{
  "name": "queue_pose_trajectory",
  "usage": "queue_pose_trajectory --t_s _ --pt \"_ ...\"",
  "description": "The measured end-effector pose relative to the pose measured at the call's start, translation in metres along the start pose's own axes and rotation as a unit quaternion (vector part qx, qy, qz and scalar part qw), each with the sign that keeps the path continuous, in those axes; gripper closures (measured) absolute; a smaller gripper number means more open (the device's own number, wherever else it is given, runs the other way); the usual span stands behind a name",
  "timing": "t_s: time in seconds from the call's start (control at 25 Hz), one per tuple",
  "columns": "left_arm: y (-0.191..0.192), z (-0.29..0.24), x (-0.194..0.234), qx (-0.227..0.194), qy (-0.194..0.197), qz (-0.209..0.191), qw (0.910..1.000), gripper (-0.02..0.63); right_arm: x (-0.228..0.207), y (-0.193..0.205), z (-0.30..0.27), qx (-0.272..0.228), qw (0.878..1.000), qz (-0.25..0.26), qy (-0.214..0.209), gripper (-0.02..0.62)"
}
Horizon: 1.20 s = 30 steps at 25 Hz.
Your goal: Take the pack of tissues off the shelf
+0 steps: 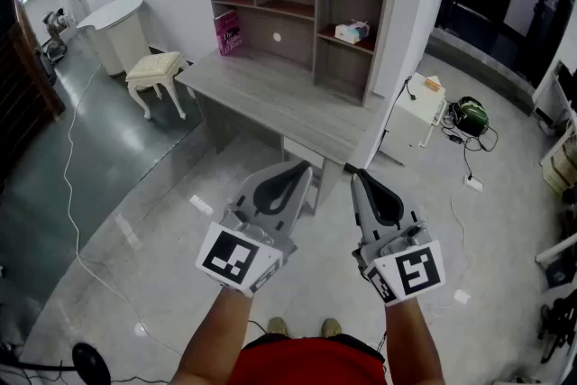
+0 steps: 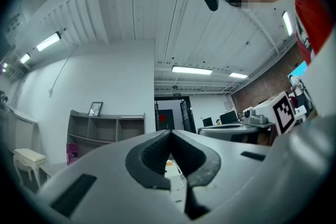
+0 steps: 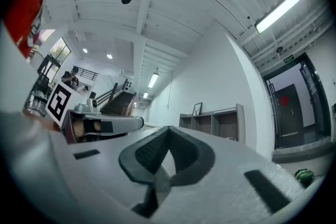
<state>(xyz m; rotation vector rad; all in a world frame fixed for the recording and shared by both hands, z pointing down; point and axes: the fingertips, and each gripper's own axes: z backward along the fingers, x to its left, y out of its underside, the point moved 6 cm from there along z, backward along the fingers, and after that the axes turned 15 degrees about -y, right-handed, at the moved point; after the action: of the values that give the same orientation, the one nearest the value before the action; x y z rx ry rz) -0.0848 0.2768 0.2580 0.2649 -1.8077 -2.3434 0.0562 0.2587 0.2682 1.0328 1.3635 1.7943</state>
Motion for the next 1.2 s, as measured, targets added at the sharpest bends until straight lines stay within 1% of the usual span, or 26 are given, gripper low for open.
queue_pose_trajectory --t_s 0.2,0.52,0.68,0.84,0.96,1.08,1.2 --pt "0.004 0.007 0.019 0.000 -0.001 0.005 1.0000 0.598 0.010 0.004 -0.013 -0.001 1.000 -0.006 0.001 0.591" --pt "0.008 0.027 0.063 0.004 0.010 0.016 0.9998 0.598 0.032 0.006 -0.032 -0.001 0.999 -0.003 0.037 0.591" --pt "0.009 0.022 0.081 -0.003 0.012 0.022 0.9997 0.598 0.032 0.012 -0.041 0.008 0.999 -0.001 0.053 0.591" --pt "0.021 0.010 0.089 0.015 0.024 0.029 0.9992 0.598 0.021 0.019 -0.051 0.012 0.998 -0.001 0.061 0.591" --pt "0.027 -0.007 0.095 0.007 0.025 0.025 0.9993 0.598 0.006 0.026 -0.062 0.009 0.998 0.000 0.065 0.591" --pt "0.037 -0.029 0.101 0.003 0.022 0.019 0.9996 0.598 -0.017 0.039 -0.071 0.006 0.998 -0.001 0.070 0.591" --pt "0.049 -0.060 0.109 0.001 0.017 0.012 0.9998 0.598 -0.049 0.053 -0.083 0.001 0.997 0.001 0.073 0.591"
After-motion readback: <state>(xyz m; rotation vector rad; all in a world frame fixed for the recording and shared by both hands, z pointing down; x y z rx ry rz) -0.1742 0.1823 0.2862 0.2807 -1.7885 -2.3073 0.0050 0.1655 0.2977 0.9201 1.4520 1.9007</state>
